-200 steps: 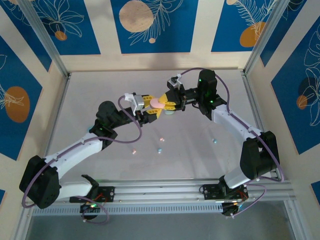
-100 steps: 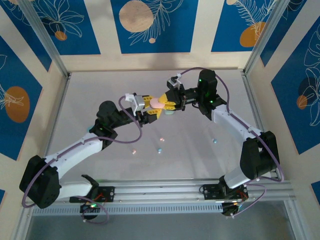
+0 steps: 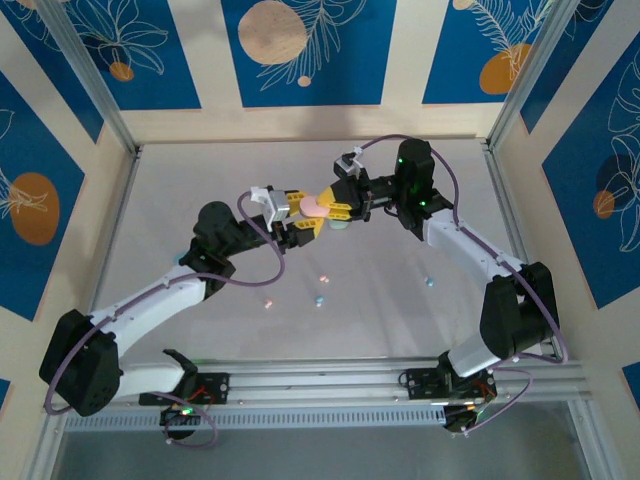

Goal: Insert wireless bluetooth earbuds into charging case

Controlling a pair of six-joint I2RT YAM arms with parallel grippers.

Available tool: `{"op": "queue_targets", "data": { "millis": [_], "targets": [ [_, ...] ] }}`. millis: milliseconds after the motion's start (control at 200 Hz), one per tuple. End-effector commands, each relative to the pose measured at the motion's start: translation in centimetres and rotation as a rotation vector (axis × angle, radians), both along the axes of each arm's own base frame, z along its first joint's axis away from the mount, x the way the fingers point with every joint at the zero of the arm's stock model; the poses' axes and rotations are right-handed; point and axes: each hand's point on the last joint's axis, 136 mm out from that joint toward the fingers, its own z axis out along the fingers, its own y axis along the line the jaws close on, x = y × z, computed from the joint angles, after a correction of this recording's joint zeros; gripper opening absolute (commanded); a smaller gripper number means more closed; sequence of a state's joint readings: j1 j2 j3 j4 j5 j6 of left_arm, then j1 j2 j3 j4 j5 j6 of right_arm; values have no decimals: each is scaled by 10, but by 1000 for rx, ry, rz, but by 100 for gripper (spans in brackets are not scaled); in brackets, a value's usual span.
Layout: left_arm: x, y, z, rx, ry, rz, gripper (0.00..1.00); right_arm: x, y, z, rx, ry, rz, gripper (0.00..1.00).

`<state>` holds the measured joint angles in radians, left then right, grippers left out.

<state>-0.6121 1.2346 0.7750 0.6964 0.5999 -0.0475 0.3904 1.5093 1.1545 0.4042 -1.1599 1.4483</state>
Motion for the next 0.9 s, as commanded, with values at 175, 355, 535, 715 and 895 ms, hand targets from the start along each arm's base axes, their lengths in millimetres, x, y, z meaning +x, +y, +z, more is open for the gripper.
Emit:
{"op": "queue_targets", "data": {
  "millis": [175,355,535,715,895],
  "targets": [
    [-5,-3,16,-37,-32,-28,48,-3,0,-5,-3,8,22,17],
    [-5,-3,17,-38,-33,-30,48,-3,0,-5,-3,6,23,17],
    [-5,-3,19,-42,-35,-29,48,-2,-1,-7,-4,9,22,18],
    [-4,-4,19,-48,-31,-32,50,-1,-2,-8,-4,9,21,17],
    [-4,-5,20,-49,-27,-34,52,-1,-2,-8,-4,8,20,18]
  ]
}}
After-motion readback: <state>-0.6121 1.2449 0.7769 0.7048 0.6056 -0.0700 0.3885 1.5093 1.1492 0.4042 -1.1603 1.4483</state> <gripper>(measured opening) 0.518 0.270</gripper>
